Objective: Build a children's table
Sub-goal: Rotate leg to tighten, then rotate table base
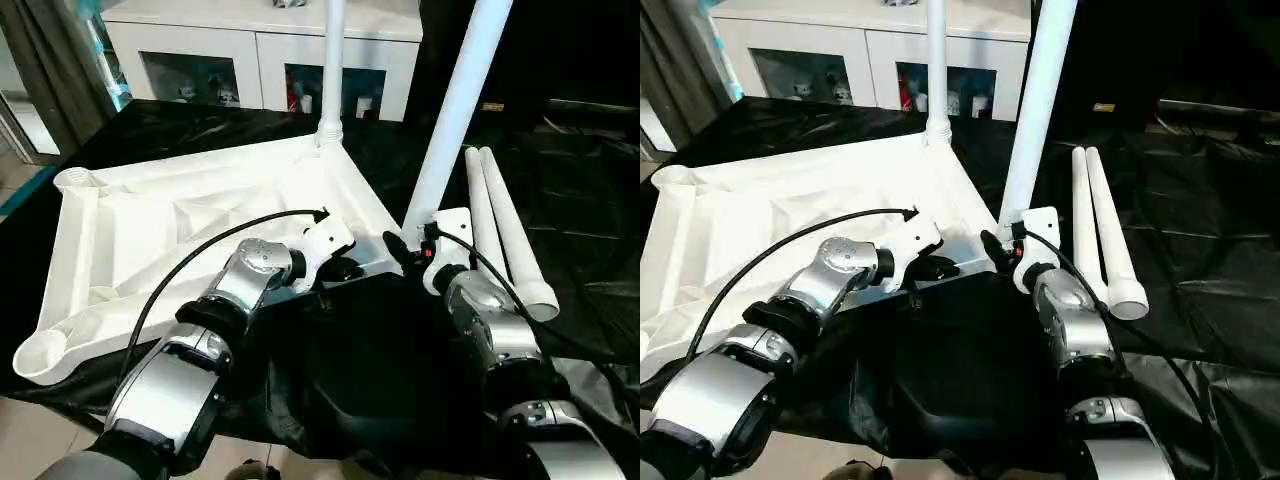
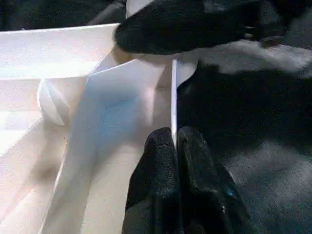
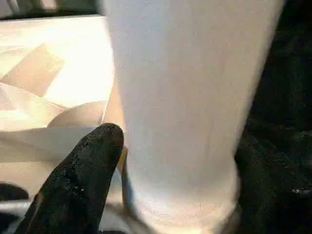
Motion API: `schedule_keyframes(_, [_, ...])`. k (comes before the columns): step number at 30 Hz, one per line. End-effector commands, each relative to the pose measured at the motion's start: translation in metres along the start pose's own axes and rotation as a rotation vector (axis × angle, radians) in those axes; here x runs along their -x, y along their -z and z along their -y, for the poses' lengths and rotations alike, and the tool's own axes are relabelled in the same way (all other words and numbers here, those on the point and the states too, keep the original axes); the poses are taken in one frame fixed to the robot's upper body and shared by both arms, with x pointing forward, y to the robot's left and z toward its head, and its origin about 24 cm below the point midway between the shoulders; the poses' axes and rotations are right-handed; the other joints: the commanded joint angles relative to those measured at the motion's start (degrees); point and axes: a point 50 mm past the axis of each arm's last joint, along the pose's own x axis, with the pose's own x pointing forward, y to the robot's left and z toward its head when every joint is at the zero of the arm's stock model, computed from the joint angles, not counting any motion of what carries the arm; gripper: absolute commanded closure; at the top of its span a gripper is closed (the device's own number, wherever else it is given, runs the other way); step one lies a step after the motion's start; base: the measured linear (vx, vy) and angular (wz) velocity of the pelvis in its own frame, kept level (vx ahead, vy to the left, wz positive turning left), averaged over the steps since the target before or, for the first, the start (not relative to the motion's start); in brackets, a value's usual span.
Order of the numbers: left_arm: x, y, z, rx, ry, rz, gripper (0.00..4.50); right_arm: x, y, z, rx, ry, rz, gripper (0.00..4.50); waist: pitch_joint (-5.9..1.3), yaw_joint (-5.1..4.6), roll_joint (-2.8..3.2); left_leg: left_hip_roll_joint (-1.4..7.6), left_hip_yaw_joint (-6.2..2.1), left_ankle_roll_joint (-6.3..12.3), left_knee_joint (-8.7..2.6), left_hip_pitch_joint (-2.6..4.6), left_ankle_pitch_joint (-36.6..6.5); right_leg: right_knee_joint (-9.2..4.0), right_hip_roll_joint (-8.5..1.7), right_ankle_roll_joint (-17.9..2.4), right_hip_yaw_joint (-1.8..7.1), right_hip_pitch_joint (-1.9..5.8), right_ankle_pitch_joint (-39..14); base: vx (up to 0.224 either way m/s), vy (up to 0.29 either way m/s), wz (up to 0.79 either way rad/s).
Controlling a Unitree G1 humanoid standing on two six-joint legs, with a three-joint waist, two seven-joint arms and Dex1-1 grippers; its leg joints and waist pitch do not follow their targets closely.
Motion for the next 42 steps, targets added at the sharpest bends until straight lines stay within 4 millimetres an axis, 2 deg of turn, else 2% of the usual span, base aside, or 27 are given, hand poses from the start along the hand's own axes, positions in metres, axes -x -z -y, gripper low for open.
schedule_keyframes(1, [-0.001, -0.035, -0.014, -0.018, -0.146, 0.154, 4.50, 0.007, -0.024, 0.010, 0.001, 0.087, 0.164, 1.08, -4.20, -0.35, -0.81, 3.62, -2.41, 2.15, -4.14, 2.06, -11.98, -4.42, -4.16, -11.76, 2.64, 2.40, -7.87, 0.000, 0.000, 0.00])
schedule_keyframes(3, [-0.001, -0.040, -0.020, 0.006, -0.236, 0.178, 4.50, 0.016, -0.028, 0.018, -0.036, 0.137, 0.209, 1.08, -4.35, -0.55, -0.97, 3.48, -2.40, 3.60, -3.94, 1.78, -10.73, -4.05, -4.10, -12.00, 2.58, 2.58, -5.26, 0.000, 0.000, 0.00])
schedule_keyframes(6, [-0.002, -0.048, -0.023, 0.025, -0.284, 0.218, 4.50, 0.023, -0.023, 0.013, -0.020, 0.106, 0.206, 1.08, -4.58, -0.69, -0.94, 3.22, -2.32, 6.29, -3.34, 1.57, -7.24, -3.60, -3.99, -12.82, 2.47, 2.74, -0.10, 0.000, 0.000, 0.00])
schedule_keyframes(7, [-0.002, -0.050, -0.024, 0.030, -0.300, 0.227, 4.50, 0.024, -0.020, 0.010, -0.013, 0.090, 0.197, 1.08, -4.71, -0.80, -0.09, 3.15, -2.45, 7.26, -3.13, 1.35, -5.81, -3.24, -4.13, -13.78, 2.38, 2.92, 2.16, 0.000, 0.000, 0.00])
schedule_keyframes(8, [-0.002, -0.055, -0.024, 0.038, -0.295, 0.262, 4.22, 0.025, -0.014, 0.005, -0.011, 0.073, 0.170, 1.06, -4.70, -0.97, -0.02, 3.14, -2.38, 7.70, -3.07, 1.40, -5.58, -3.35, -3.94, -14.04, 2.33, 2.80, 2.98, 0.000, 0.000, 0.00])
schedule_keyframes(9, [-0.002, -0.059, -0.024, 0.041, -0.288, 0.283, 4.06, 0.025, -0.010, 0.001, -0.011, 0.062, 0.152, 1.04, -4.81, -1.23, -0.54, 3.02, -2.32, 8.39, -2.89, 1.32, -5.06, -3.15, -3.93, -15.05, 2.27, 2.98, 4.29, 0.000, 0.000, 0.00])
schedule_keyframes(11, [-0.001, -0.063, -0.025, 0.056, -0.261, 0.304, 4.06, 0.024, -0.004, -0.008, -0.006, 0.031, 0.118, 1.04, -4.99, -1.26, -0.33, 2.91, -2.35, 9.39, -2.64, 1.15, -4.19, -2.92, -3.98, -16.20, 2.18, 3.04, 5.75, 0.000, 0.000, 0.00])
schedule_keyframes(12, [-0.001, -0.063, -0.025, 0.066, -0.254, 0.301, 3.95, 0.024, -0.003, -0.011, -0.003, 0.020, 0.110, 1.04, -5.15, -1.19, 0.01, 3.18, -2.41, 9.98, -2.54, 1.36, -3.32, -2.70, -3.87, -16.96, 2.10, 2.70, 7.19, 0.000, 0.000, 0.00])
schedule_keyframes(14, [0.010, -0.061, -0.038, 0.024, -0.349, 0.266, 3.62, 0.022, 0.003, -0.025, 0.009, -0.047, 0.049, 1.04, -4.61, -1.43, 0.16, 3.55, -2.56, 10.49, -2.74, 1.10, -4.17, -2.74, -3.71, -17.04, 1.93, 2.44, 5.74, 0.000, 0.000, 0.00])
schedule_keyframes(16, [0.022, -0.057, -0.050, 0.010, -0.423, 0.238, 3.52, 0.020, 0.008, -0.032, 0.006, -0.088, 0.009, 1.04, -4.24, -1.75, 0.08, 3.51, -2.54, 9.17, -3.06, 1.22, -8.14, -3.34, -3.81, -16.36, 1.99, 2.57, 0.51, 0.000, 0.000, 0.00])
schedule_keyframes(17, [0.030, -0.053, -0.057, 0.003, -0.464, 0.214, 3.38, 0.018, 0.010, -0.033, 0.010, -0.088, -0.010, 1.04, -4.12, -1.86, -0.85, 3.41, -2.49, 8.18, -3.19, 1.17, -9.34, -3.55, -3.93, -15.78, 2.05, 2.74, -2.61, 0.000, 0.000, 0.00])
schedule_keyframes(19, [0.036, -0.050, -0.061, -0.001, -0.485, 0.196, 3.25, 0.017, 0.010, -0.034, 0.009, -0.087, -0.016, 1.04, -4.05, -1.89, -0.34, 3.40, -2.51, 6.97, -3.31, 1.32, -9.91, -3.84, -3.89, -15.08, 2.14, 2.53, -5.32, 0.000, 0.000, 0.00])
schedule_keyframes(20, [0.053, -0.041, -0.072, -0.006, -0.542, 0.158, 3.18, 0.014, 0.012, -0.036, 0.019, -0.089, -0.036, 1.04, -4.02, -1.91, -0.23, 3.49, -2.43, 5.99, -3.41, 1.66, -10.35, -3.95, -3.66, -14.84, 2.26, 2.24, -6.22, 0.000, 0.000, 0.00])
schedule_keyframes(21, [0.058, -0.039, -0.075, -0.007, -0.562, 0.147, 3.18, 0.013, 0.012, -0.036, 0.026, -0.089, -0.045, 1.04, -3.90, -2.02, -0.50, 3.57, -2.57, 5.44, -3.62, 1.34, -10.07, -3.67, -3.74, -14.96, 2.25, 2.47, -6.45, 0.000, 0.000, 0.00])
schedule_keyframes(22, [0.068, -0.033, -0.080, -0.009, -0.595, 0.125, 3.13, 0.011, 0.013, -0.037, 0.035, -0.089, -0.056, 1.04, -3.91, -2.00, -0.26, 3.47, -2.51, 5.11, -3.64, 1.41, -10.22, -3.79, -3.68, -14.62, 2.24, 2.37, -7.05, 0.000, 0.000, 0.00])
schedule_keyframes(23, [0.077, -0.029, -0.084, -0.015, -0.623, 0.107, 2.99, 0.010, 0.013, -0.037, 0.038, -0.091, -0.066, 1.04, -4.02, -1.98, -0.05, 3.65, -2.46, 4.32, -3.65, 1.95, -10.71, -3.79, -3.64, -14.50, 2.36, 2.00, -7.01, 0.000, 0.000, 0.00])
schedule_keyframes(25, [0.106, -0.012, -0.092, -0.050, -0.691, 0.028, 2.87, 0.004, 0.013, -0.037, 0.064, -0.086, -0.089, 1.04, -4.06, -2.11, -0.08, 3.82, -2.66, 3.55, -3.85, 1.67, -9.79, -3.31, -3.61, -14.69, 2.31, 2.19, -5.61, 0.000, 0.000, 0.00])
schedule_keyframes(26, [0.118, -0.005, -0.093, -0.061, -0.713, -0.006, 2.76, 0.001, 0.012, -0.037, 0.068, -0.082, -0.096, 1.04, -4.09, -2.17, -0.18, 3.84, -2.54, 3.01, -3.88, 1.87, -9.98, -3.22, -3.54, -14.33, 2.33, 2.01, -5.65, 0.000, 0.000, 0.00])
schedule_keyframes(27, [0.125, -0.001, -0.094, -0.068, -0.728, -0.027, 2.76, 0.000, 0.011, -0.037, 0.068, -0.080, -0.100, 1.04, -4.19, -2.22, 0.21, 3.90, -2.51, 2.55, -3.84, 2.07, -9.59, -3.09, -3.61, -14.29, 2.43, 1.89, -5.06, 0.000, 0.000, 0.00])
schedule_keyframes(29, [0.144, 0.012, -0.095, -0.094, -0.774, -0.110, 2.55, -0.004, 0.008, -0.035, 0.079, -0.082, -0.109, 1.04, -4.25, -1.98, 0.34, 3.82, -2.39, 1.96, -3.73, 2.33, -9.05, -3.00, -3.51, -14.08, 2.52, 1.78, -3.86, 0.000, 0.000, 0.00])
schedule_keyframes(30, [0.144, 0.012, -0.095, -0.094, -0.774, -0.110, 2.55, -0.004, 0.008, -0.035, 0.079, -0.082, -0.109, 1.04, -4.14, -1.93, 0.26, 3.76, -2.29, 1.92, -3.79, 2.19, -8.72, -2.90, -3.43, -13.91, 2.54, 1.71, -3.33, 0.000, 0.000, 0.00])
schedule_keyframes(31, [0.172, 0.026, -0.097, -0.104, -0.868, -0.227, 2.55, -0.011, 0.003, -0.034, 0.090, -0.087, -0.116, 1.04, -4.10, -1.73, 0.39, 3.73, -2.15, 1.70, -3.81, 2.41, -9.20, -3.07, -3.31, -13.64, 2.57, 1.47, -3.73, 0.000, 0.000, 0.00])
schedule_keyframes(32, [0.183, 0.031, -0.097, -0.111, -0.906, -0.271, 2.55, -0.013, 0.002, -0.033, 0.098, -0.091, -0.117, 1.04, -4.06, -1.97, 0.24, 3.72, -2.32, 1.11, -4.04, 1.98, -9.06, -2.77, -3.34, -13.34, 2.49, 1.83, -3.78, 0.000, 0.000, 0.00])
schedule_keyframes(35, [0.205, 0.041, -0.097, -0.138, -0.980, -0.377, 2.55, -0.018, -0.002, -0.032, 0.110, -0.097, -0.118, 1.04, -3.97, -1.89, 0.45, 3.57, -2.12, -0.07, -3.94, 2.54, -11.03, -3.15, -3.26, -12.78, 2.68, 1.32, -5.68, 0.000, 0.000, 0.00])
schedule_keyframes(37, [0.217, 0.046, -0.096, -0.148, -1.011, -0.438, 2.55, -0.020, -0.004, -0.032, 0.114, -0.098, -0.118, 1.04, -3.96, -2.02, 0.55, 3.64, -2.38, -0.91, -4.17, 2.27, -11.98, -3.00, -3.35, -12.49, 2.65, 1.56, -6.47, 0.000, 0.000, 0.00])
schedule_keyframes(39, [0.221, 0.050, -0.094, -0.145, -1.010, -0.474, 2.55, -0.021, -0.004, -0.031, 0.115, -0.098, -0.119, 1.04, -3.85, -1.93, 0.55, 3.57, -2.29, -1.64, -4.20, 2.61, -13.41, -3.28, -3.23, -12.24, 2.77, 1.16, -7.42, 0.000, 0.000, 0.00])
schedule_keyframes(42, [0.220, 0.064, -0.086, -0.098, -0.939, -0.529, 2.55, -0.023, -0.004, -0.032, 0.120, -0.102, -0.123, 1.04, -3.88, -1.79, 0.52, 3.48, -2.37, -2.24, -4.24, 2.61, -14.08, -3.32, -3.31, -12.08, 2.80, 1.17, -7.86, 0.000, 0.000, 0.00])
